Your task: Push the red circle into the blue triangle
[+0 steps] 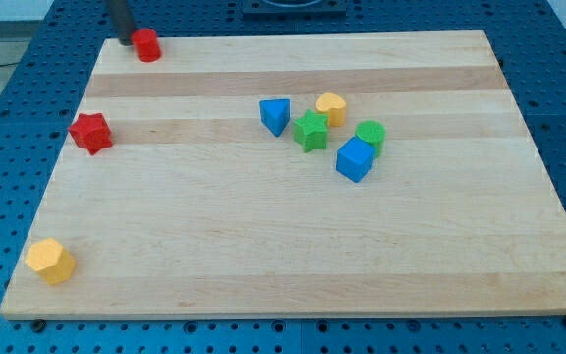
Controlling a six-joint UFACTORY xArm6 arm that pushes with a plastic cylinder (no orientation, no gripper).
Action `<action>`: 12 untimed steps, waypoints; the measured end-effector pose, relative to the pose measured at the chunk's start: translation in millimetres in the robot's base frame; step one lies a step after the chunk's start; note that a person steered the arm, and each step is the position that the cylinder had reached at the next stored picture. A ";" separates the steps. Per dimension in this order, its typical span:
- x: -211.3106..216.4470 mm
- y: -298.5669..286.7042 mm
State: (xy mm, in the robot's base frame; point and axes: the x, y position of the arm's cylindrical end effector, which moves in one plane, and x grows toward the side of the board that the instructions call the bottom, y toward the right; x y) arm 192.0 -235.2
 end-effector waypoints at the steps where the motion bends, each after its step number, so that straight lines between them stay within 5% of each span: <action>1: 5.5 20.9; 3: 71.9 37.3; 6: 64.1 88.0; 10: 200.1 129.7; 12: 204.3 127.7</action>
